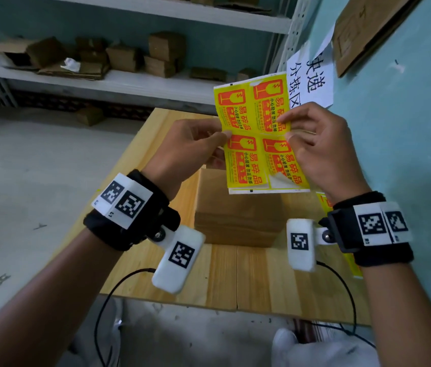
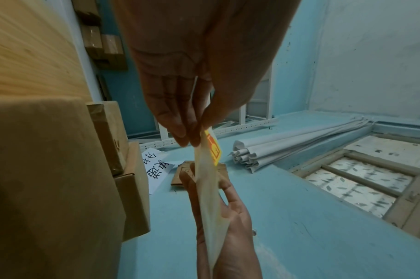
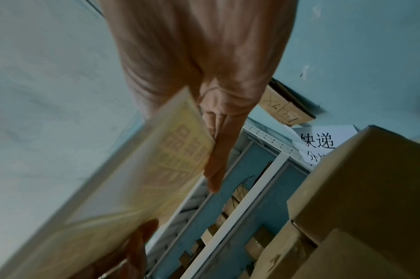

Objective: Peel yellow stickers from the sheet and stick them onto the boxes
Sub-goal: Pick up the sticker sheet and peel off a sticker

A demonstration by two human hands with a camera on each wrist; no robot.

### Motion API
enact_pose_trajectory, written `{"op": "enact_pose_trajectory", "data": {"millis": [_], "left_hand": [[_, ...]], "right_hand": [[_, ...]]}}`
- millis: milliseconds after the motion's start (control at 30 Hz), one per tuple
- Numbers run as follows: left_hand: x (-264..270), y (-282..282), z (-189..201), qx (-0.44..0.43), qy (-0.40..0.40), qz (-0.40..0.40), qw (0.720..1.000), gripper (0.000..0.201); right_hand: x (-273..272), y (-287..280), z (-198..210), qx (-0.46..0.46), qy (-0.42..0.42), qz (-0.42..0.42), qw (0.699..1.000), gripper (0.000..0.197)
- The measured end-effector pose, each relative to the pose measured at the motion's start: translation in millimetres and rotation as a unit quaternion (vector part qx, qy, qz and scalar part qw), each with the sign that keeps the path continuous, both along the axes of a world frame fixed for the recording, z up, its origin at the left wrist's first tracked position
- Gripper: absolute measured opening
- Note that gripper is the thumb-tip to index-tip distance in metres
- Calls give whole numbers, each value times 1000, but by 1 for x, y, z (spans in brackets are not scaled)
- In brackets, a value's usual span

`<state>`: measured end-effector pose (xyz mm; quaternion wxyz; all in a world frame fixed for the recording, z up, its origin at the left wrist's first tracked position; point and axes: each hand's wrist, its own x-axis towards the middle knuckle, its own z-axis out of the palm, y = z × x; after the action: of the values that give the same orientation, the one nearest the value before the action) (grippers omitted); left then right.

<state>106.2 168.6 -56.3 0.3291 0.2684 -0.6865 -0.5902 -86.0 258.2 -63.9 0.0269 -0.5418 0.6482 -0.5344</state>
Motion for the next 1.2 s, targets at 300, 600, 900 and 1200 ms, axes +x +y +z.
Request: {"op": "enact_pose_trajectory", "data": {"millis": [300,600,900,1200], "left_hand": [[4,-8,-1,27,1,40,999,20],[1,-9,-5,6,26,84,996,12],[-6,-6,-4,81,98,52,991,7],[-11,-3,-8,147,119,31,982,5]], "right_hand": [[4,-7,3,-42,-25,14,999,35],[0,-4,7,73,-22,39,996,53],[48,-5,16,-6,131,22,991,5],[48,-15,-2,-12,155,-5,988,6]]}}
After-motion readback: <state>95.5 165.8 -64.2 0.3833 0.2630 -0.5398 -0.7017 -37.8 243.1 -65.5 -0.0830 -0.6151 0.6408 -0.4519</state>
